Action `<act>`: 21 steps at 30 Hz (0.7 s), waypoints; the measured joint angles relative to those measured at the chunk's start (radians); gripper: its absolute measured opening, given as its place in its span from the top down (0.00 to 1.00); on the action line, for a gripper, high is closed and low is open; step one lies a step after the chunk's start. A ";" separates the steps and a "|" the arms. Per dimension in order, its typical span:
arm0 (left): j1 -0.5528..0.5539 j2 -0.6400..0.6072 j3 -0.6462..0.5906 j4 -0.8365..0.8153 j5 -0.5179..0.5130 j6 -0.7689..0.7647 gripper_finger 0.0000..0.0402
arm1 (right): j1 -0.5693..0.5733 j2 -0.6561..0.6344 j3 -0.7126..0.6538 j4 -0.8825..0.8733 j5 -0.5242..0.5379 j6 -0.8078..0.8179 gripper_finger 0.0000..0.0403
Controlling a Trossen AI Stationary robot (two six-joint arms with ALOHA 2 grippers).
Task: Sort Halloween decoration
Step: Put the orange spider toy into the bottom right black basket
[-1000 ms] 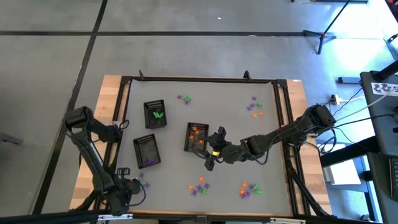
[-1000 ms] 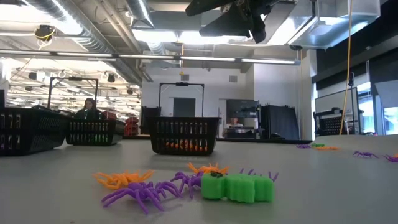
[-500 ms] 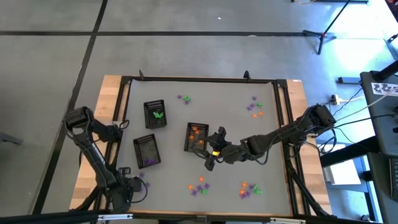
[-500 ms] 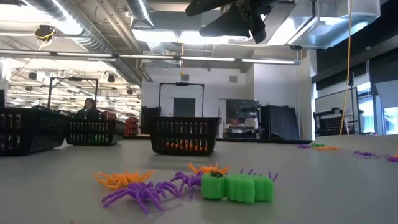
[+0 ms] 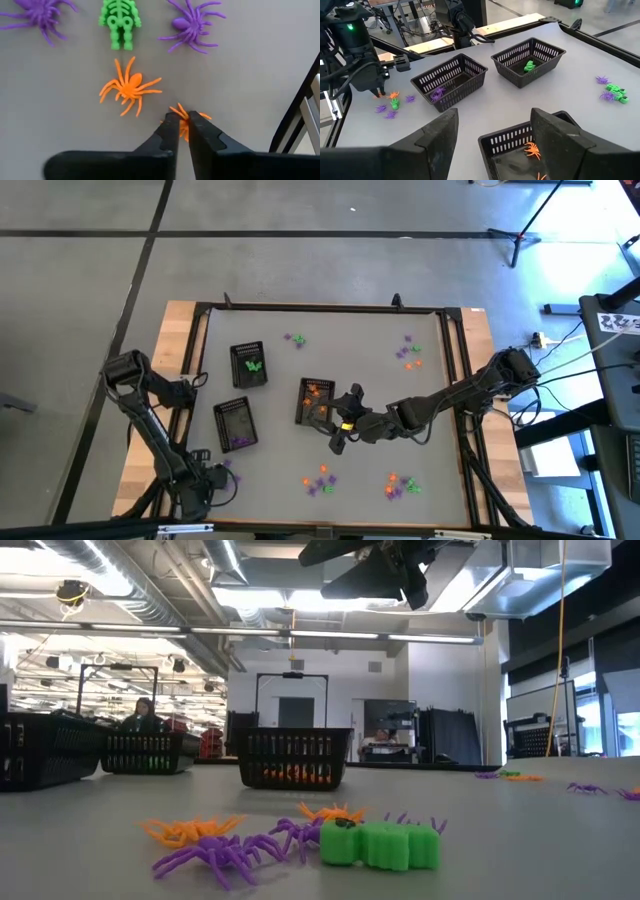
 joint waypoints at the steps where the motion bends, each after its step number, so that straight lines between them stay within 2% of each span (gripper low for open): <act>1: 0.000 0.000 0.000 -0.001 0.003 0.000 0.98 | 0.000 0.000 0.000 0.000 0.000 0.000 0.39; 6: 0.002 -0.017 -0.004 -0.003 0.009 0.000 0.99 | 0.000 0.000 0.000 0.001 0.000 0.000 0.39; 10: 0.011 -0.078 -0.011 -0.020 0.011 -0.001 1.00 | 0.000 0.000 0.000 0.000 0.000 0.000 0.39; 21: 0.025 -0.247 -0.008 -0.102 -0.129 -0.018 1.00 | 0.000 0.000 0.000 0.001 0.000 0.000 0.39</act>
